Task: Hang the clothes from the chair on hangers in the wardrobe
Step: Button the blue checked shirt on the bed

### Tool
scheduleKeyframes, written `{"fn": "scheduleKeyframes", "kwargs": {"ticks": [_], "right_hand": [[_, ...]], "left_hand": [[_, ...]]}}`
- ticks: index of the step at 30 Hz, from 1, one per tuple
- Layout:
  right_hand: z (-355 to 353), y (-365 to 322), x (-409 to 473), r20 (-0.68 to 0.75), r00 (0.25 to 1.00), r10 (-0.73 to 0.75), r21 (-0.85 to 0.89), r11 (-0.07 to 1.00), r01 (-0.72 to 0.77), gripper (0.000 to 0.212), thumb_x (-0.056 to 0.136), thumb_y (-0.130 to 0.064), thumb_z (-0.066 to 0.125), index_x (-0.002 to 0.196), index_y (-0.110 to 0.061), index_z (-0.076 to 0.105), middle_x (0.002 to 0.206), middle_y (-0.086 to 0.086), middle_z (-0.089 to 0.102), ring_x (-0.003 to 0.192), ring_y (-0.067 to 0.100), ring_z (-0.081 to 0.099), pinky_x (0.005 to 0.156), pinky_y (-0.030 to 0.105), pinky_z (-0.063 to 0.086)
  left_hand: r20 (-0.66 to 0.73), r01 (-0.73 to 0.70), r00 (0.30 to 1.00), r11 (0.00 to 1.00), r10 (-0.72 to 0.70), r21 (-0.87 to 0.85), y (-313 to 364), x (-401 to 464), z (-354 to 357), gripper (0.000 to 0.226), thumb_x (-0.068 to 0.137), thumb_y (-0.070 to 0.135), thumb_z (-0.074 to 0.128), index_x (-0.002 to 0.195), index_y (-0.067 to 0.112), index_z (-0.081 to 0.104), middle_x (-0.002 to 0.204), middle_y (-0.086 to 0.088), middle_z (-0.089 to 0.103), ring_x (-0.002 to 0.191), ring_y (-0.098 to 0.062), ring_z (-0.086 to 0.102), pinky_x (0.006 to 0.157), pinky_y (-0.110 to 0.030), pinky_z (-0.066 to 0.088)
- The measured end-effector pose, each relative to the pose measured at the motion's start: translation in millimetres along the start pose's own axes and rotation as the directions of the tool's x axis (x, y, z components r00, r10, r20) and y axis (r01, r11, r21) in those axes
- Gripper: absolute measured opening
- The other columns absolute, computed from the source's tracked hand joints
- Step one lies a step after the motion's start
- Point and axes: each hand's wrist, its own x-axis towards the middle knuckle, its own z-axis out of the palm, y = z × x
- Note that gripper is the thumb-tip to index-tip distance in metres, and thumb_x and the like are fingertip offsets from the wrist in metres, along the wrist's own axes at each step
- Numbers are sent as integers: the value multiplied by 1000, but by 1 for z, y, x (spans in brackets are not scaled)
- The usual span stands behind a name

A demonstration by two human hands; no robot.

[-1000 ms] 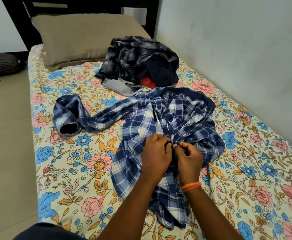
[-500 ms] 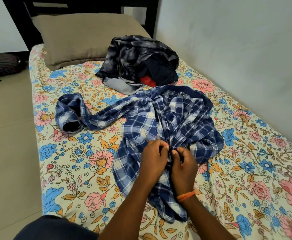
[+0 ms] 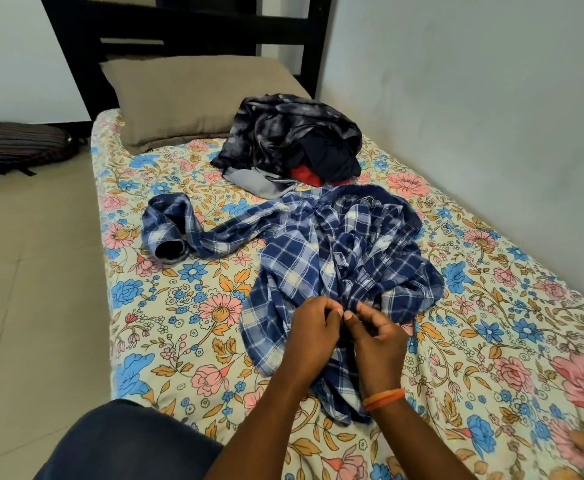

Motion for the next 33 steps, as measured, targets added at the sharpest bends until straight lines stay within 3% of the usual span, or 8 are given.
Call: {"fn": "scheduleKeyframes", "kwargs": {"ticks": [4, 8, 13, 19, 22, 27, 33], "right_hand": [[1, -3, -2, 17, 999, -37, -24, 999, 38, 29, 82, -2, 76, 110, -10, 73, 92, -6, 73, 82, -4, 69, 70, 12, 54], [-3, -5, -2, 38, 999, -31, 32, 999, 30, 22, 87, -1, 70, 106, -12, 75, 93, -3, 76, 90, 8, 72, 79, 24, 58], [-8, -4, 4, 89, 996, 22, 77, 997, -29, 23, 81, 6, 73, 96, -11, 73, 84, 8, 76, 81, 21, 73, 73, 31, 61], [-3, -4, 8, 90, 995, 37, 91, 995, -45, 23, 77, 6, 77, 93, -8, 69, 80, 8, 74, 73, 16, 70, 68, 28, 60], [-2, -3, 8, 83, 996, 13, 61, 998, -18, 19, 79, 1, 78, 92, -10, 69, 82, 8, 73, 74, 15, 70, 69, 28, 59], [-2, -5, 4, 105, 994, 24, 44, 999, -28, 23, 78, 5, 76, 95, -8, 68, 81, 8, 74, 74, 16, 71, 72, 30, 60], [4, -6, 5, 131, 970, 203, 185, 957, -225, 20, 81, 7, 72, 98, -3, 66, 83, 18, 73, 75, 29, 72, 76, 42, 60]], "left_hand": [[24, 47, 999, 996, -45, -70, -1, 1, -4, 13, 97, 17, 57, 93, 16, 69, 88, 5, 68, 79, -5, 63, 70, -19, 47], [-19, 69, 997, 990, -72, -126, 1, 0, -6, 15, 97, 16, 58, 90, 17, 71, 83, 7, 69, 74, -1, 64, 64, -11, 47], [-45, 72, 996, 986, -80, -149, 2, 0, -8, 14, 93, 11, 64, 88, 15, 76, 83, 7, 73, 73, 0, 67, 61, -9, 48], [-39, 83, 995, 983, -90, -166, 5, 2, -11, 14, 92, 13, 64, 93, 12, 79, 79, 13, 71, 72, 5, 67, 63, -8, 49], [-8, 79, 997, 977, -83, -200, 7, -1, -11, 12, 90, 22, 71, 89, 13, 79, 75, 7, 74, 68, -2, 69, 61, -13, 52], [-69, 100, 991, 984, -111, -144, 6, 1, -8, 16, 94, 11, 63, 85, 8, 77, 71, 9, 68, 61, 4, 64, 55, -8, 45], [-53, 114, 992, 993, -112, 33, 2, 3, 1, 34, 101, 14, 52, 67, 16, 58, 65, 0, 59, 57, -10, 52, 55, -26, 43]]}}
